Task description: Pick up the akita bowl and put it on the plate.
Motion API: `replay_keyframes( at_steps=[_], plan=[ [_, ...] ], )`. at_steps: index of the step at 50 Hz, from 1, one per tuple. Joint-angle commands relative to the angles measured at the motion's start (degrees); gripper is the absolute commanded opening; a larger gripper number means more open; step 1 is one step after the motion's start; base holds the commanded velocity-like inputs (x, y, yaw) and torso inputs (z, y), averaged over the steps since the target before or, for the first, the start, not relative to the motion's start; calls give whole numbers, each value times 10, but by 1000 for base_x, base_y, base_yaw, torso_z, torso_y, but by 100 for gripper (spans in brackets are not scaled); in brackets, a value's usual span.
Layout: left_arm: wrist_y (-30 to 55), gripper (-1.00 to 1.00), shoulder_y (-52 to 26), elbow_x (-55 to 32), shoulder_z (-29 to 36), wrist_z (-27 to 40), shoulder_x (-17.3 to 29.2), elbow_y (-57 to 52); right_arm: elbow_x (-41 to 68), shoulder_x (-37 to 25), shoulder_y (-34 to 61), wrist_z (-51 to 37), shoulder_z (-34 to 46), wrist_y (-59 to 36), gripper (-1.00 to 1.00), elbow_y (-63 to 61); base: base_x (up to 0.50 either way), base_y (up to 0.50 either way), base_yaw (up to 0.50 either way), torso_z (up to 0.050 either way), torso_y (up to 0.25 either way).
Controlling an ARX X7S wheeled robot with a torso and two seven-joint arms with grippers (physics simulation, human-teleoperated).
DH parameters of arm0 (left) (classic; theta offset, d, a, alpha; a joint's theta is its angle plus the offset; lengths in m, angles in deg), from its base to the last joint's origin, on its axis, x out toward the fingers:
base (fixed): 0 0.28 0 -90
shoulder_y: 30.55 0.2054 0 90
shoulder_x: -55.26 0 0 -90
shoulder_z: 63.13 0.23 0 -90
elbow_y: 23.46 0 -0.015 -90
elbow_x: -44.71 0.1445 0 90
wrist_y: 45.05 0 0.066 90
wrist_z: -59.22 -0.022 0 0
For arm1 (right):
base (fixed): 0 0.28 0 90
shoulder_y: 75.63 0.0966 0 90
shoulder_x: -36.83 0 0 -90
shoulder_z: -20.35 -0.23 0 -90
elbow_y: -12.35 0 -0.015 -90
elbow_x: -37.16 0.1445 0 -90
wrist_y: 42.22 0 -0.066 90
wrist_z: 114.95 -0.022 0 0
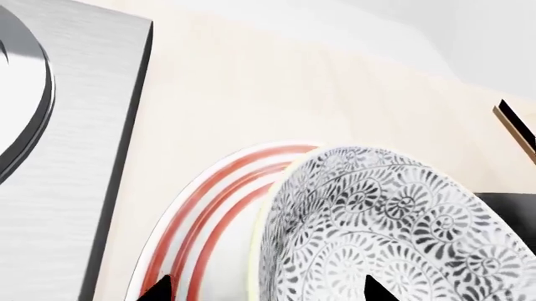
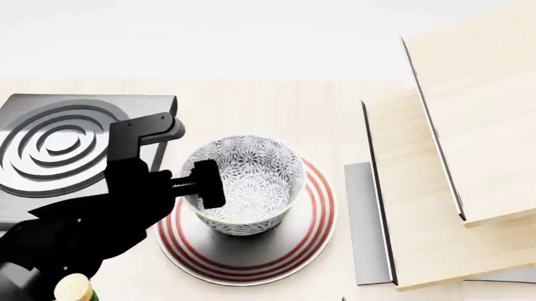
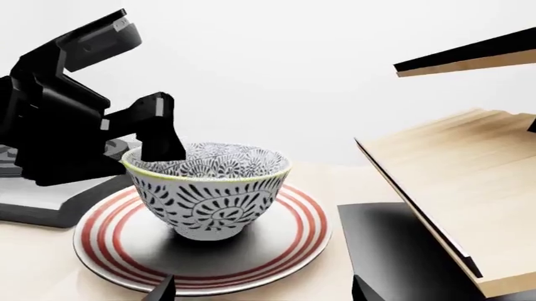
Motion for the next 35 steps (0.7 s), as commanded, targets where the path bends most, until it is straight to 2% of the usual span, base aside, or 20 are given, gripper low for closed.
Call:
replay_keyframes(
  at_steps=[1,13,19,24,27,28,29,35],
  plan=[
    [-11,100,0,-36,57,5,-2,6,2,-1,1,0,2,-1,100,-1,0,0,0,0,0],
    [-33,100,-6,-117,145,8,-2,5,3,0,2,-1,3,3,100,6,0,0,0,0,0],
    [-40,100,-18,-128,162,12,1,-4,2,0,4,0,5,6,100,11,0,0,0,0,0],
    [-24,100,15,-135,159,146,117,-268,2,0,4,-2,4,6,100,10,0,0,0,0,0],
    [-24,100,16,-136,158,149,120,-274,2,-1,4,-2,5,6,100,10,0,0,0,0,0],
    [-25,100,23,-123,164,216,166,-360,2,-1,3,-4,5,5,100,7,0,0,0,0,0],
    [-27,100,26,-121,163,226,178,-411,1,-2,2,-5,5,5,100,5,0,0,0,0,0],
    [-35,100,36,-111,159,298,240,-553,2,-2,3,-5,5,5,100,6,0,0,0,0,0]
  ],
)
